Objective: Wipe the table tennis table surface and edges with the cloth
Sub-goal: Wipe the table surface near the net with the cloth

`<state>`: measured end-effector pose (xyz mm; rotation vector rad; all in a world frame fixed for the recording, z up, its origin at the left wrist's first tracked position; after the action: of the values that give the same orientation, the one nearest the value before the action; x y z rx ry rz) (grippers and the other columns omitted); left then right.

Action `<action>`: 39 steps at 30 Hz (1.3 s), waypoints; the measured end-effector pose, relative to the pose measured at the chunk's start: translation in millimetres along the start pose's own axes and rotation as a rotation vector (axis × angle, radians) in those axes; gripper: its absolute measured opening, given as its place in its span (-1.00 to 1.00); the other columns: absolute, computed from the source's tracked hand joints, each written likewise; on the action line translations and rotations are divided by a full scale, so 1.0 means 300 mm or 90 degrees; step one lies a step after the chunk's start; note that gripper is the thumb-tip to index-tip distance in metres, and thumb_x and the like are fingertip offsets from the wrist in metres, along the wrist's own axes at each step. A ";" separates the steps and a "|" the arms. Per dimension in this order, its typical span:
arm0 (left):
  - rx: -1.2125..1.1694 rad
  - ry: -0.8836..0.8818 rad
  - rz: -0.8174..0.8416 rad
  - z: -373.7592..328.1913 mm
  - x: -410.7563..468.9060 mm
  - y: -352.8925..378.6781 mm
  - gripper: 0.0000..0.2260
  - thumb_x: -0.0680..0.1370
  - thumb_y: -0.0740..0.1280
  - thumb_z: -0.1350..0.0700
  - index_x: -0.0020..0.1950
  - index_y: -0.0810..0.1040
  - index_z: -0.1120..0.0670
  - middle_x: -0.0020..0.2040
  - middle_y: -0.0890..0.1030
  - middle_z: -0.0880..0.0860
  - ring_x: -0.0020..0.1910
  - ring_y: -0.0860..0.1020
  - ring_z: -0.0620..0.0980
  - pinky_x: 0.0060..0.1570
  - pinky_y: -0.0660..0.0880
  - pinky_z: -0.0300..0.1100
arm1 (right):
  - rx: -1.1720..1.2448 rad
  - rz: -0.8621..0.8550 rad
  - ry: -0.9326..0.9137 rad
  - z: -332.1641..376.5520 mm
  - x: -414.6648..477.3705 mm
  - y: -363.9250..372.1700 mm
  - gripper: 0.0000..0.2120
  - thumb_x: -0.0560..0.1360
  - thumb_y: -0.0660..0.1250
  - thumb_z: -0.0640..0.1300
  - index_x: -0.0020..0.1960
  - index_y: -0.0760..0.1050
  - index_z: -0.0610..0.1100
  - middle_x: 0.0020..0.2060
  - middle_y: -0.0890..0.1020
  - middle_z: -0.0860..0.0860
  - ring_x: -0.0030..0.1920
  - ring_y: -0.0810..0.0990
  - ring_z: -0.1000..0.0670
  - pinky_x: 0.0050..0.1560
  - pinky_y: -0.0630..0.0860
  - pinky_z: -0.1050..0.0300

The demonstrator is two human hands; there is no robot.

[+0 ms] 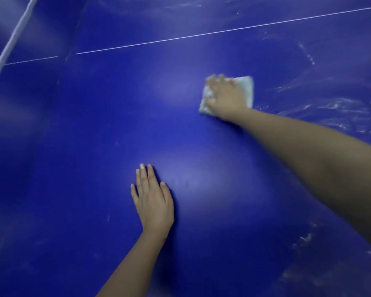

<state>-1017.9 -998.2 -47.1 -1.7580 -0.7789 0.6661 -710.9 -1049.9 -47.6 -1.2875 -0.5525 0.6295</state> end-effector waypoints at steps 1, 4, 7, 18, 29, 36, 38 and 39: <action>-0.001 -0.005 -0.005 -0.012 0.028 0.005 -0.54 0.63 0.05 0.15 0.53 0.07 0.15 0.56 0.04 0.06 0.53 -0.04 -0.03 0.46 -0.16 -0.07 | 0.003 -0.007 0.083 -0.065 0.009 0.000 -0.46 0.55 0.08 -0.01 0.46 0.17 -0.22 0.42 0.29 -0.18 0.41 0.25 -0.18 0.37 0.11 -0.06; -0.016 -0.067 -0.016 -0.045 0.109 0.021 -0.53 0.64 0.02 0.12 0.54 0.03 0.15 0.56 0.02 0.05 0.53 -0.05 -0.04 0.46 -0.16 -0.04 | -0.013 -0.024 0.189 -0.056 -0.008 0.014 -0.41 0.53 0.07 -0.02 0.48 0.11 -0.27 0.45 0.24 -0.22 0.45 0.17 -0.22 0.40 0.06 -0.11; -0.046 -0.171 -0.027 -0.088 0.156 0.038 -0.52 0.64 0.02 0.10 0.54 0.00 0.16 0.56 0.00 0.07 0.54 -0.07 -0.03 0.47 -0.18 0.01 | -0.032 0.020 -0.047 0.154 -0.026 0.038 -0.43 0.52 0.05 -0.02 0.46 0.10 -0.25 0.40 0.29 -0.20 0.39 0.25 -0.19 0.36 0.16 -0.07; 0.032 -0.206 -0.071 -0.115 0.159 0.083 -0.51 0.61 0.01 0.09 0.54 0.04 0.15 0.55 0.06 0.07 0.53 -0.02 0.00 0.45 -0.12 0.07 | 0.015 0.073 -0.399 0.476 0.177 0.101 -0.47 0.53 0.12 0.07 0.45 0.24 -0.11 0.42 0.34 -0.05 0.40 0.29 -0.05 0.37 0.15 0.05; 0.053 -0.191 -0.034 -0.127 0.170 0.076 -0.50 0.60 0.03 0.09 0.53 0.06 0.16 0.54 0.09 0.16 0.53 0.00 0.09 0.42 -0.05 0.18 | -0.023 -0.105 0.297 -0.601 0.213 -0.112 -0.54 0.54 0.07 -0.02 0.33 0.30 -0.27 0.30 0.39 -0.26 0.30 0.34 -0.26 0.27 0.23 -0.14; 0.036 -0.188 -0.024 -0.125 0.162 0.064 -0.50 0.60 0.08 0.12 0.52 0.08 0.20 0.53 0.09 0.21 0.53 -0.01 0.14 0.40 -0.06 0.25 | -0.023 0.073 -0.129 -0.146 -0.289 -0.086 -0.51 0.40 0.02 0.05 0.24 0.42 -0.09 0.10 0.56 -0.09 0.07 0.55 -0.18 0.14 0.42 -0.16; 0.042 -0.163 -0.037 -0.141 0.164 0.064 -0.50 0.58 0.15 0.15 0.50 0.14 0.23 0.52 0.12 0.24 0.52 0.02 0.18 0.38 -0.05 0.28 | -0.027 0.113 -0.292 -0.073 -0.491 -0.042 -0.42 0.43 0.12 0.06 0.43 0.32 -0.09 0.34 0.45 -0.05 0.32 0.43 -0.11 0.37 0.32 -0.11; 0.053 -0.147 -0.040 -0.159 0.166 0.065 -0.49 0.57 0.18 0.17 0.49 0.16 0.24 0.51 0.12 0.26 0.52 0.03 0.19 0.38 -0.05 0.29 | -0.015 0.115 -0.340 -0.071 -0.549 -0.024 -0.39 0.44 0.13 0.06 0.46 0.26 -0.09 0.41 0.39 -0.02 0.39 0.36 -0.07 0.42 0.23 -0.08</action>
<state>-947.0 -992.5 -55.1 -1.5930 -0.9459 0.8565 -812.6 -1181.2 -49.3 -1.1973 -0.8854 1.1353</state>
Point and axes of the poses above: each hand's wrist, its own x-axis towards the middle knuckle, its own y-axis out of the palm, z = x × y, the point moved 2 cm from there along x, towards the middle knuckle
